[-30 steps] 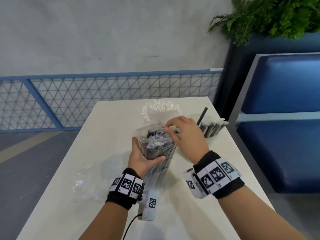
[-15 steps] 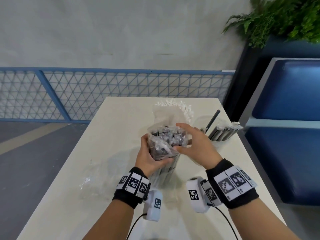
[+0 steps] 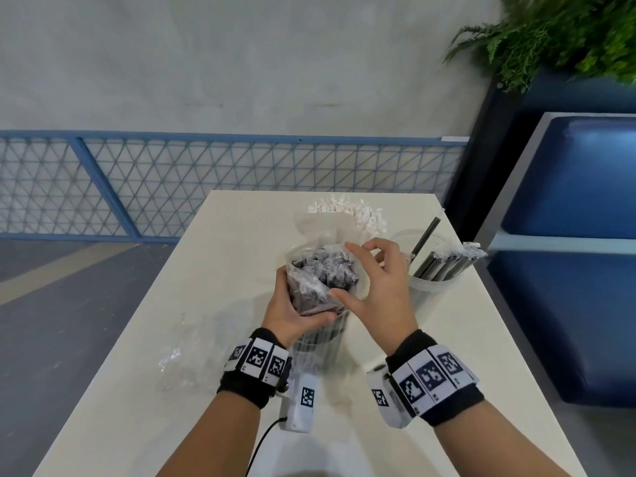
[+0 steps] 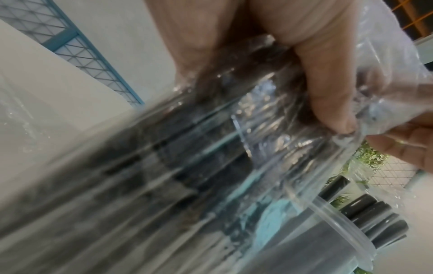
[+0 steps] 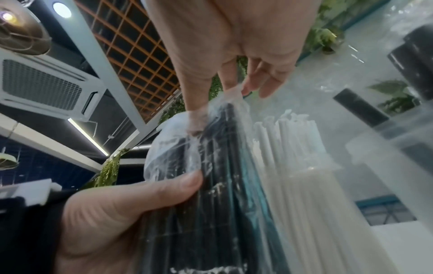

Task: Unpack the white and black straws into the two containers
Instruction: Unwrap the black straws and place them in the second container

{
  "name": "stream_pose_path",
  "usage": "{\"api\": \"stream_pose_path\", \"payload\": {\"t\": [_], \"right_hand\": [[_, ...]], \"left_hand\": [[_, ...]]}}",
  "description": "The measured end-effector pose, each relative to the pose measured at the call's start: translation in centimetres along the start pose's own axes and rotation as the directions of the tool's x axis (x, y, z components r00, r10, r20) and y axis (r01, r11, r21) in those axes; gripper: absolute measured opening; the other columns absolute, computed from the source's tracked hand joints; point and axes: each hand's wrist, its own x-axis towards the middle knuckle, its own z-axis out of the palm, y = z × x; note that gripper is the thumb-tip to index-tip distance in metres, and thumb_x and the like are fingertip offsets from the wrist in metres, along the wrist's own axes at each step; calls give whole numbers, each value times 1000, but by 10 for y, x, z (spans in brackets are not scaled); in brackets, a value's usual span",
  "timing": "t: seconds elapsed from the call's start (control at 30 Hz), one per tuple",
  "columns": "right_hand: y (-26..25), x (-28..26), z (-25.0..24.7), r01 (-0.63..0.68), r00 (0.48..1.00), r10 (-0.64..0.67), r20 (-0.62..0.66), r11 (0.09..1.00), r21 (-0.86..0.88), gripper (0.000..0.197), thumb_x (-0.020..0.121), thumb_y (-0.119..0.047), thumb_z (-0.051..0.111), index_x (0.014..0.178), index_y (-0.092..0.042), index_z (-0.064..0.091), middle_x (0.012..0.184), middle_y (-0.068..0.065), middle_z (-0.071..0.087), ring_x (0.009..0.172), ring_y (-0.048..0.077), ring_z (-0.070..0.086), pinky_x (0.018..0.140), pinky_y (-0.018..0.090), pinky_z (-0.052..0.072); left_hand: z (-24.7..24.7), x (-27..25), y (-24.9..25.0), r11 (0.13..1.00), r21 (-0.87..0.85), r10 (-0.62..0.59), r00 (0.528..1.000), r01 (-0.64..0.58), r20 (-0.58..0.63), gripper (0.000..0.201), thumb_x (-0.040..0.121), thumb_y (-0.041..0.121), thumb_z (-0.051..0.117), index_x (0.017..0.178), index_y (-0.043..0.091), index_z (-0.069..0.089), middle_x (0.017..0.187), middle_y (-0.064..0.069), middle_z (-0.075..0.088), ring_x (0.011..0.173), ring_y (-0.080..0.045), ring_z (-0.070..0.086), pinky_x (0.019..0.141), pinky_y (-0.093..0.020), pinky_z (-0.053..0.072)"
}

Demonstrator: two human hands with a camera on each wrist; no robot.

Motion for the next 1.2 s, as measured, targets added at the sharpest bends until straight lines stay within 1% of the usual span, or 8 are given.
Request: {"api": "stream_pose_path", "payload": {"t": [0.13,0.27,0.37,0.7,0.87,1.0,1.13,1.2], "right_hand": [[2,2,4,-17,994,5,113,995,100,64,70,-23,79,128,-16,53,122,7,54,109,14,44,96,8,23],[7,7,5,-114,961,113,252,993,-13,66,73,-36,76,130,-14,51,130,5,47,116,22,40,94,15,23],[11,6,10,-216,927,189,324,975,48,66,74,-37,75,129,-12,51,129,4,42,122,20,38,94,17,28],[3,-14,36,-344,937,344,61,879,329,43,65,-39,64,98,-11,61,108,-4,34,110,13,33,88,-6,17],[-9,-3,18,-235,962,271,-11,852,468,38,71,-16,74,80,-37,43,111,6,37,114,28,37,99,20,27],[-8,10,5,-187,964,257,-67,837,514,32,68,-26,69,85,-32,41,108,9,40,110,27,39,95,17,30],[-1,24,-9,-201,948,308,-75,766,611,43,68,-36,71,98,-29,41,103,10,49,99,28,53,92,41,46],[-2,29,-18,-194,949,311,-46,695,692,40,73,-23,73,102,-16,46,95,8,54,88,17,58,85,32,50]], "left_hand": [[-2,0,-1,1000,-9,-1,1000,1,5,94,52,8,89,125,12,31,113,6,57,98,6,61,82,-14,51],[-2,-2,0,1000,-16,-18,1000,18,12,103,41,29,87,125,14,29,114,7,57,104,-1,61,87,-18,51],[-3,-2,-2,1000,2,-30,999,30,11,101,44,23,89,124,19,28,116,5,56,109,-6,59,92,-24,51],[4,-4,-1,999,32,-38,999,39,-25,100,43,17,92,121,25,31,114,4,59,108,-10,61,90,-25,51],[4,0,0,995,75,-69,997,71,-24,97,52,8,89,125,22,27,119,4,56,108,-11,58,84,-9,49],[6,1,-2,986,126,-104,994,107,-31,129,46,31,90,145,11,10,140,-7,46,126,-19,48,107,-33,41],[9,0,2,981,165,-102,995,103,-17,116,54,20,88,143,12,14,131,-1,48,119,-14,49,87,-2,41],[10,0,4,983,162,-83,996,84,-13,112,58,15,86,143,11,13,126,1,46,116,-11,46,80,3,37]]}}
